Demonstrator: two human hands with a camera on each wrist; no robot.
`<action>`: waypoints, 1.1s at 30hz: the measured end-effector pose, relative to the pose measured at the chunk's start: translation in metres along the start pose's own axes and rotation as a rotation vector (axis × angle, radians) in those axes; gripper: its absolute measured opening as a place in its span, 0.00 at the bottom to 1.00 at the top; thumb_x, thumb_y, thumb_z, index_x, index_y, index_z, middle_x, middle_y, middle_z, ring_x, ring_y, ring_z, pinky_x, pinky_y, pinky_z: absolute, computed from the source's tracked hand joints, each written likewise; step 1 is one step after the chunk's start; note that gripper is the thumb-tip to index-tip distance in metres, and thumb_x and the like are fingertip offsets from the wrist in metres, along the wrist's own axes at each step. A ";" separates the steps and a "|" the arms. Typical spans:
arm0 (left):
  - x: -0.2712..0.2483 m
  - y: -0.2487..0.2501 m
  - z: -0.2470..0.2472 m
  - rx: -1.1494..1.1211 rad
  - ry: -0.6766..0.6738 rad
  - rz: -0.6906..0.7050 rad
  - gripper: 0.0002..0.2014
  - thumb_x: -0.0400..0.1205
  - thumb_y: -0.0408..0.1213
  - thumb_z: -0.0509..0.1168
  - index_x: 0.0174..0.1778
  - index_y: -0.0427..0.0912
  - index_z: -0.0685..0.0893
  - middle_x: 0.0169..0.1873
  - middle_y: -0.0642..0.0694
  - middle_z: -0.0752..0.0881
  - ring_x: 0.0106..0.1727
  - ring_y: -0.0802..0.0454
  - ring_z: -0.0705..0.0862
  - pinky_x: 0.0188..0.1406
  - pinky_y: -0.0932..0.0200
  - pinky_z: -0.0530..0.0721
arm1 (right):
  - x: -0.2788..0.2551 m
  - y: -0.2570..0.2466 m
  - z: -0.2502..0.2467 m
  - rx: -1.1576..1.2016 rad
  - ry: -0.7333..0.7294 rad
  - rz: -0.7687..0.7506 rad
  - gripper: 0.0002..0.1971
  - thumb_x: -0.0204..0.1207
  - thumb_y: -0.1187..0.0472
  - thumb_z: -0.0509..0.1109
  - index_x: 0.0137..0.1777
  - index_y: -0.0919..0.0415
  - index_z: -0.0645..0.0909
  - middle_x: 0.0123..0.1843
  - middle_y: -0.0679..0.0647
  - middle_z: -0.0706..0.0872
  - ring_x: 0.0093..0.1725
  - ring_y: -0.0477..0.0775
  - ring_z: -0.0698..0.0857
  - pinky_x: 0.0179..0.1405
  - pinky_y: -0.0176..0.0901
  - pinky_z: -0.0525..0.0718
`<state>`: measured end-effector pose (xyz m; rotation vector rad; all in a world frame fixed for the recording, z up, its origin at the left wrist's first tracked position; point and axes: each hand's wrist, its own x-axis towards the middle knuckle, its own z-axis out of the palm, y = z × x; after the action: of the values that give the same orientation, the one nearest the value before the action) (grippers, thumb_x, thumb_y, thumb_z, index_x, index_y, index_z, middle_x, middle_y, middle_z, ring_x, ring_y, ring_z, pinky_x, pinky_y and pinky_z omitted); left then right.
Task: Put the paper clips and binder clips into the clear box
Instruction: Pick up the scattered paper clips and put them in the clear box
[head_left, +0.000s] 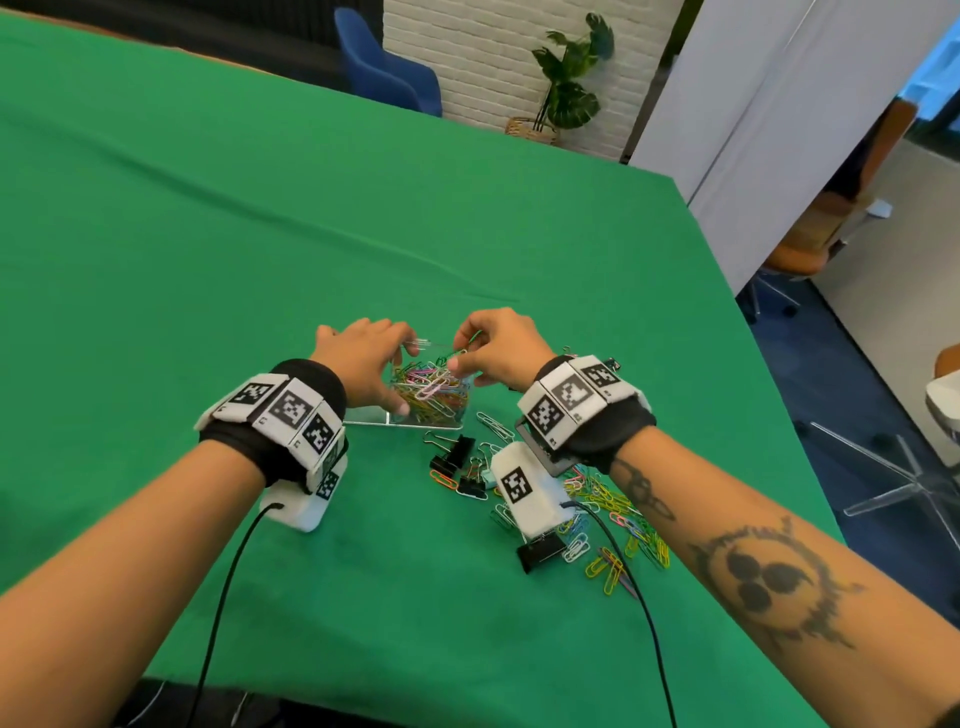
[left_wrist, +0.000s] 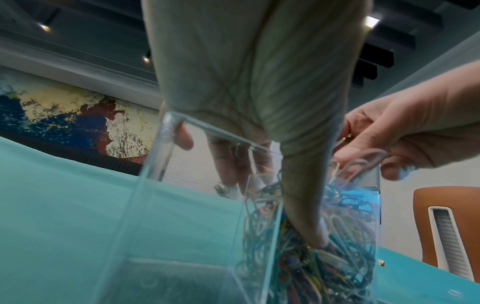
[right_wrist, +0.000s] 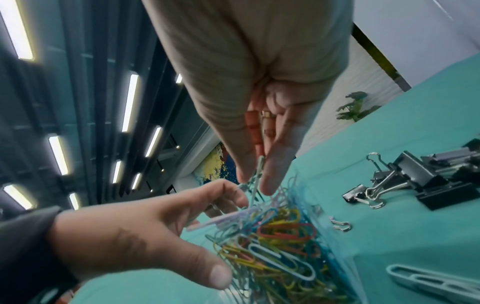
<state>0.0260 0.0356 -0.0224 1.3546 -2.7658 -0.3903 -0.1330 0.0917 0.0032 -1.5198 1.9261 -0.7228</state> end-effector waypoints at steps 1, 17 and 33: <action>0.000 0.000 0.000 0.000 0.001 0.000 0.32 0.66 0.52 0.75 0.64 0.52 0.71 0.58 0.52 0.78 0.64 0.50 0.73 0.63 0.47 0.66 | -0.001 0.001 0.001 -0.020 0.009 -0.010 0.09 0.68 0.70 0.76 0.37 0.60 0.78 0.35 0.56 0.82 0.32 0.50 0.83 0.22 0.28 0.83; 0.000 -0.001 0.001 0.009 0.025 0.022 0.33 0.67 0.53 0.74 0.65 0.51 0.70 0.61 0.52 0.77 0.66 0.50 0.72 0.61 0.49 0.65 | -0.013 0.021 -0.002 -0.168 0.279 -0.149 0.07 0.74 0.58 0.70 0.46 0.61 0.85 0.42 0.52 0.82 0.44 0.50 0.78 0.49 0.41 0.76; 0.000 -0.001 0.002 0.001 0.018 0.017 0.33 0.67 0.53 0.74 0.66 0.52 0.70 0.60 0.52 0.78 0.65 0.50 0.72 0.66 0.45 0.65 | -0.075 0.095 -0.019 -0.911 -0.754 -0.147 0.35 0.81 0.39 0.49 0.82 0.52 0.41 0.84 0.45 0.37 0.83 0.48 0.40 0.82 0.60 0.55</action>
<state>0.0264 0.0352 -0.0249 1.3278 -2.7612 -0.3742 -0.1959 0.1861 -0.0434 -2.0354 1.5709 0.7361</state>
